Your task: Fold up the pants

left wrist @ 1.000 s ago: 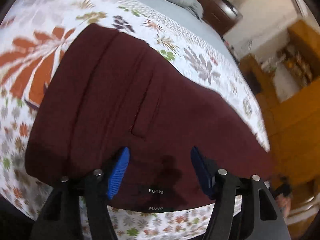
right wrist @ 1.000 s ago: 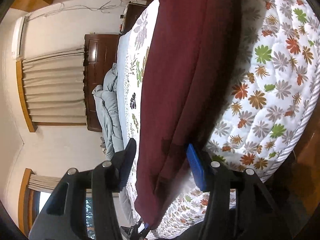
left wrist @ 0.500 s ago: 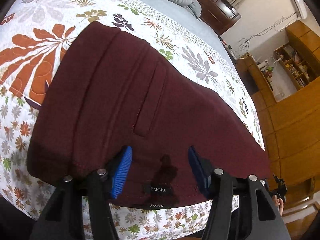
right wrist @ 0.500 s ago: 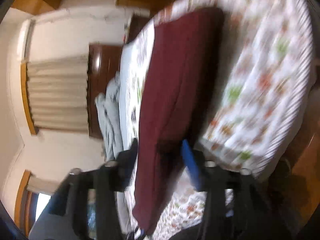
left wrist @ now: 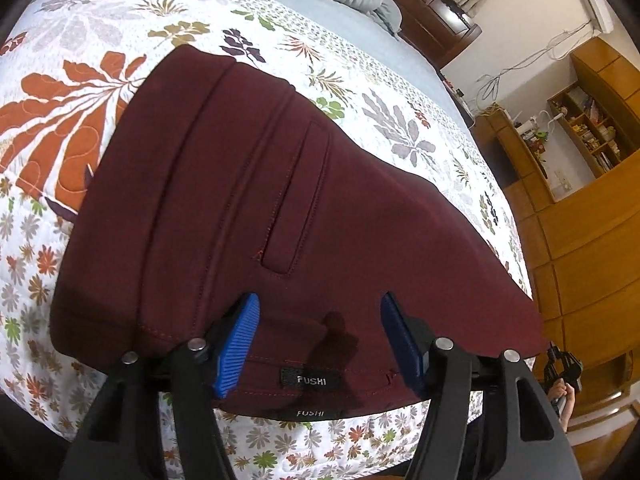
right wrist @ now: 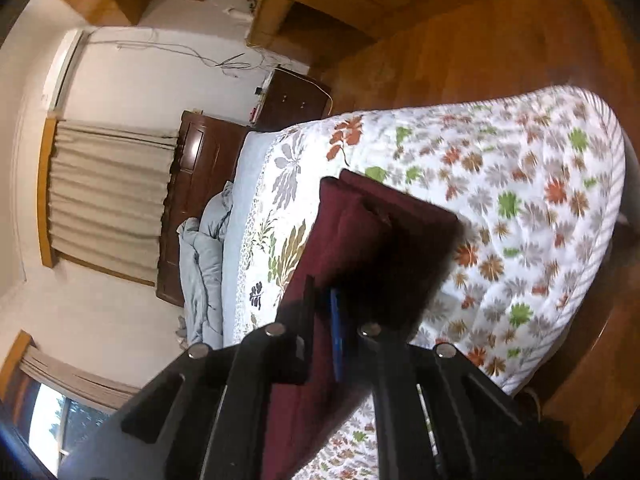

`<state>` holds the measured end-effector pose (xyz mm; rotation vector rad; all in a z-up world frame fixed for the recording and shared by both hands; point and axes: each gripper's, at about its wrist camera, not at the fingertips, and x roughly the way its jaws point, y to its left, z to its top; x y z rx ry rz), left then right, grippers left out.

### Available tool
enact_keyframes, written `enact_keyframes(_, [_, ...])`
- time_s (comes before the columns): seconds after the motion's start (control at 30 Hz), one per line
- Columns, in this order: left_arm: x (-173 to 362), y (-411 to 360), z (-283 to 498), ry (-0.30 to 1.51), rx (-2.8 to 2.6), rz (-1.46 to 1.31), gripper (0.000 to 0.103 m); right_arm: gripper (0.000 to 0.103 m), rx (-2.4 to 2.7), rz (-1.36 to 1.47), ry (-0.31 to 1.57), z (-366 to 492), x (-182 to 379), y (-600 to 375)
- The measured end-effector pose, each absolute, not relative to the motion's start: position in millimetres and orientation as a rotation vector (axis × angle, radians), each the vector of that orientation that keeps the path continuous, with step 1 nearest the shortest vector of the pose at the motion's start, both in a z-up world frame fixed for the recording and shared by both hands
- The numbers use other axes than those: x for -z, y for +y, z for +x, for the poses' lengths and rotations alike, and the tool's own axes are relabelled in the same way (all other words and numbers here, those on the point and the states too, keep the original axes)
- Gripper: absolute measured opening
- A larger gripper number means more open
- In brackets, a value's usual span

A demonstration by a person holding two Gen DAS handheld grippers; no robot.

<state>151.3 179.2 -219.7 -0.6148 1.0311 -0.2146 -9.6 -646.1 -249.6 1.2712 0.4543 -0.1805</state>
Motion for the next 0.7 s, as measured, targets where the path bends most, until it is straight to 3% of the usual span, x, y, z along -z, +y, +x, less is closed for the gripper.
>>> enact_keyframes(0.17, [219.5, 175.7, 152.8, 1.027, 0.213, -0.601, 0.067, 0.006, 0.247, 1.356, 0.487, -16.4, 294.6, -655.1])
enact_keyframes(0.33, [220.0, 176.1, 154.7, 1.032, 0.214, -0.610, 0.067, 0.005, 0.268, 1.333, 0.433, -24.9, 277.0, -654.8])
enact_keyframes(0.47, [219.9, 173.7, 155.3, 1.029, 0.211, -0.604, 0.069, 0.009, 0.237, 1.356, 0.493, -19.6, 285.5, -662.2])
enact_keyframes(0.5, [219.7, 173.5, 155.3, 1.029, 0.211, -0.605, 0.069, 0.016, 0.246, 1.362, 0.484, -24.9, 284.7, -664.7])
enact_keyframes(0.6, [219.9, 174.1, 156.0, 1.029, 0.214, -0.609, 0.069, 0.060, 0.330, 1.382, 0.430, -50.2, 278.5, -670.7])
enact_keyframes(0.7, [220.1, 172.9, 156.4, 1.031, 0.210, -0.602, 0.071, 0.060, 0.290, 1.402, 0.422, -54.3, 285.5, -670.9])
